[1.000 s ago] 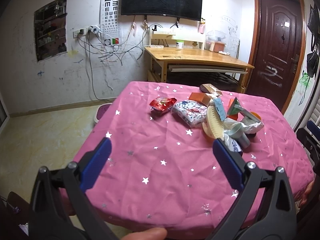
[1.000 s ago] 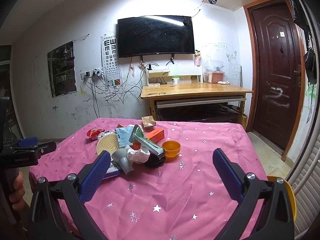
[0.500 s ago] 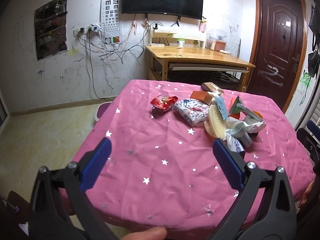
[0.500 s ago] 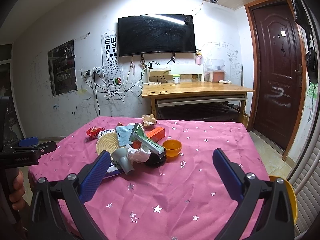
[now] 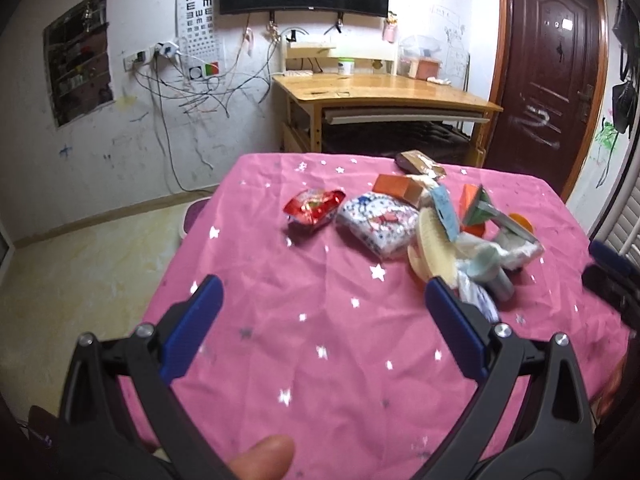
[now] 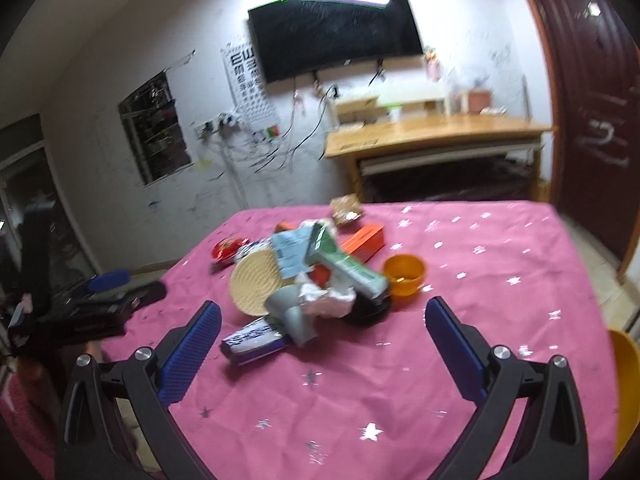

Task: Collect trash
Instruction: 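Grasp the white tissue with the right tool while the left tool grasps the beige brush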

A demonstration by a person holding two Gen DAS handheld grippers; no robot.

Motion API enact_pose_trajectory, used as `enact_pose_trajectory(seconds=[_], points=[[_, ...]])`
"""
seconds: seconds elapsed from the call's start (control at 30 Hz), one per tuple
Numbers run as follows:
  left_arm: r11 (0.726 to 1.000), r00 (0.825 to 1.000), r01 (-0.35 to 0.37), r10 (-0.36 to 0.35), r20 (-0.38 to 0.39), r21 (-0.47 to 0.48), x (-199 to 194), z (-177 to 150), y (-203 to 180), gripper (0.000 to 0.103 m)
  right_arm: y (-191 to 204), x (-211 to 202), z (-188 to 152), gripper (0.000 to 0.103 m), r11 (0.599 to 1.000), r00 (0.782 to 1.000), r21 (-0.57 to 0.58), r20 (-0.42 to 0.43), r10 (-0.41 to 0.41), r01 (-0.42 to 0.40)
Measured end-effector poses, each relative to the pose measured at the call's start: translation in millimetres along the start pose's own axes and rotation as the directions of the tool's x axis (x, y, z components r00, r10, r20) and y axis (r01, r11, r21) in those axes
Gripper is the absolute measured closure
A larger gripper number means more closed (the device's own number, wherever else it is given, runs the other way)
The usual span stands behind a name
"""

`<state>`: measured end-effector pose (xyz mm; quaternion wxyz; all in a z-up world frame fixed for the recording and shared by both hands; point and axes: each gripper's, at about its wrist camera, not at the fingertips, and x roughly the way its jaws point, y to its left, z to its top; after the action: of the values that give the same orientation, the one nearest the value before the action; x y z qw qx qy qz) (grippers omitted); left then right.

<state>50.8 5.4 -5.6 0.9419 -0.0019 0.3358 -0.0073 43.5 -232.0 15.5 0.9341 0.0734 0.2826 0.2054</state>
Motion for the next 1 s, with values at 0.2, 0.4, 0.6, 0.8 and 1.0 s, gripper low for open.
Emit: enact_pose_trajectory(seconds=[0.2, 0.4, 0.6, 0.8, 1.0], points=[[0.998, 0.997, 0.066, -0.067, -0.049, -0.015, 19, 21, -2, 0.006, 0, 20, 6, 0.008, 0.999, 0.998, -0.006, -0.062, 0.034, -0.034], [0.991, 0.988, 0.135, -0.134, -0.079, 0.018, 34, 31, -21, 0.006, -11, 37, 7, 0.05, 0.994, 0.986, 0.054, -0.133, 0.1, -0.093], [0.983, 0.978, 0.18, -0.175, -0.117, 0.037, 51, 39, -42, 0.009, -20, 51, 6, 0.062, 0.992, 0.977, 0.079, -0.181, 0.111, -0.098], [0.974, 0.967, 0.223, -0.216, -0.138, 0.041, 64, 45, -54, 0.012, -28, 56, 13, 0.093, 0.995, 0.977, 0.072, -0.194, 0.088, -0.075], [0.966, 0.954, 0.254, -0.242, -0.179, 0.047, 79, 46, -66, 0.042, -37, 51, 17, 0.103, 0.99, 0.98, 0.095, -0.155, 0.122, -0.109]])
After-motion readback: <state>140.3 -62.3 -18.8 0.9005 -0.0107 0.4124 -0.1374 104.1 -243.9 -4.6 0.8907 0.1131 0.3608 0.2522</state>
